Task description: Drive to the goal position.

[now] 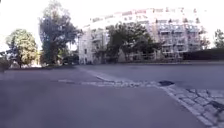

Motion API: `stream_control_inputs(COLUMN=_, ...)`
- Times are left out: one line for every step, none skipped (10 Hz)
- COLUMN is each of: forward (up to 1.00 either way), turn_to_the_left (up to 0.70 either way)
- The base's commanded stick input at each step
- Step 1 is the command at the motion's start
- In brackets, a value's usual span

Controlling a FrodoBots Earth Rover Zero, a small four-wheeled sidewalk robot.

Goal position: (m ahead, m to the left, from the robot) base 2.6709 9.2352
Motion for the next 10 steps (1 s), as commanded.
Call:
stream_control_inputs(forward=0.50, turn_to_the_left=0.50)
stream_control_inputs(forward=0.50, turn_to_the_left=0.50)
stream_control_inputs(forward=0.50, turn_to_the_left=0.50)
stream_control_inputs(forward=0.50, turn_to_the_left=0.50)
stream_control_inputs(forward=0.50, turn_to_the_left=0.50)
stream_control_inputs(forward=0.50, turn_to_the_left=0.50)
stream_control_inputs(forward=0.50, turn_to_the_left=0.50)
stream_control_inputs(forward=0.50, turn_to_the_left=0.50)
stream_control_inputs(forward=0.50, turn_to_the_left=0.50)
stream_control_inputs(forward=0.50, turn_to_the_left=0.50)
